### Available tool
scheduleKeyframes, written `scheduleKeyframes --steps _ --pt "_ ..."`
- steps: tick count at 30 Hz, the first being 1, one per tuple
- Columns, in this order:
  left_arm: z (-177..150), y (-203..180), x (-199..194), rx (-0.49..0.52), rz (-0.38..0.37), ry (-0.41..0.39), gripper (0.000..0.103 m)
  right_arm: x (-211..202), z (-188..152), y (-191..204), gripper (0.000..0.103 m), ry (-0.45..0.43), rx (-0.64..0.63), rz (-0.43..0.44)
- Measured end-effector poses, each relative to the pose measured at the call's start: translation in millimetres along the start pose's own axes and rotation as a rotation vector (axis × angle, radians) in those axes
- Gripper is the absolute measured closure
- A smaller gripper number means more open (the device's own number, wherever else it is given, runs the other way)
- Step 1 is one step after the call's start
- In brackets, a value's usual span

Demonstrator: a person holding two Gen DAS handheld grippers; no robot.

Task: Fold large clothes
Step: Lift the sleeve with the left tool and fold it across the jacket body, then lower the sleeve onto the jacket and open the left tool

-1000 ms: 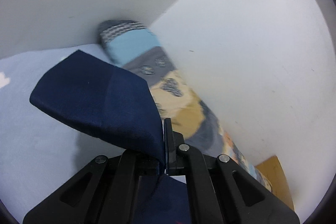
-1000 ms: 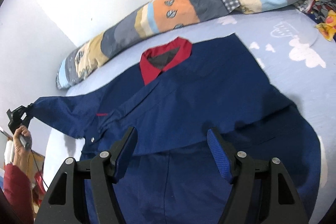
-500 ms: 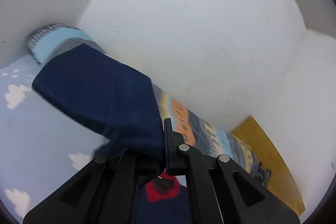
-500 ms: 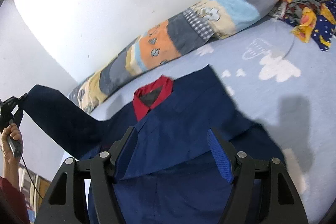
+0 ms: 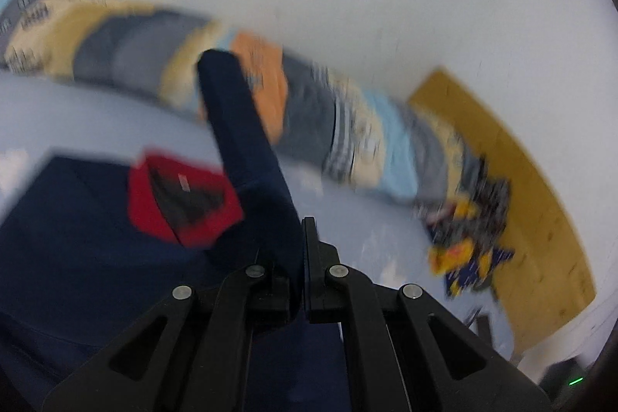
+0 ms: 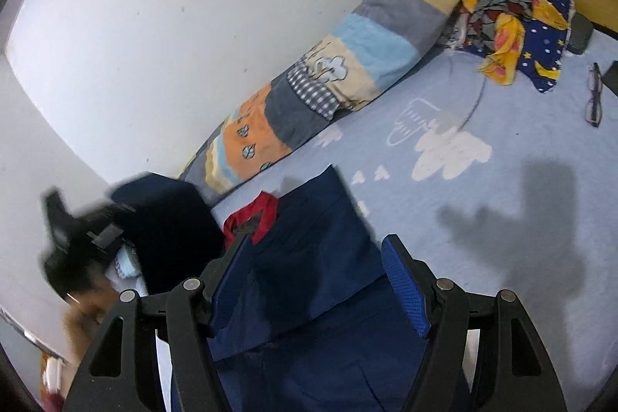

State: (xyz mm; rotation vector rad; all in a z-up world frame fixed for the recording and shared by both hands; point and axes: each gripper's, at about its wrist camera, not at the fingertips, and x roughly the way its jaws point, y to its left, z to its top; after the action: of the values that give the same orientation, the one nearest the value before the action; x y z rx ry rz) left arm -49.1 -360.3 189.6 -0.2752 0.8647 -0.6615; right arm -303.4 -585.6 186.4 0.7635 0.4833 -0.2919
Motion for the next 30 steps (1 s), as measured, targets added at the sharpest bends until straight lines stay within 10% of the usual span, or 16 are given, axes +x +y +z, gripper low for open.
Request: scheduleKeyframes --steps 6,13,19,24,30 --pt "-86 -38 66 0.120 0.102 0.129 0.101 -2 1 -7 0.031 0.003 0.012 -0.001" --pt "-132 -47 77 0.238 0.091 0.260 0.054 1 1 -6 0.031 0.013 0.004 -0.009" --pt "-127 -43 19 0.372 0.042 0.174 0.034 1 0 -5 0.031 0.009 0.013 -0.006" --pt "-95 29 -17 0.362 0.211 0.087 0.028 6 0 -8 0.031 0.021 0.028 -0.015" --pt "-71 186 -35 0.100 0.496 0.114 0.028 14 -3 -9 0.031 0.047 0.040 -0.025"
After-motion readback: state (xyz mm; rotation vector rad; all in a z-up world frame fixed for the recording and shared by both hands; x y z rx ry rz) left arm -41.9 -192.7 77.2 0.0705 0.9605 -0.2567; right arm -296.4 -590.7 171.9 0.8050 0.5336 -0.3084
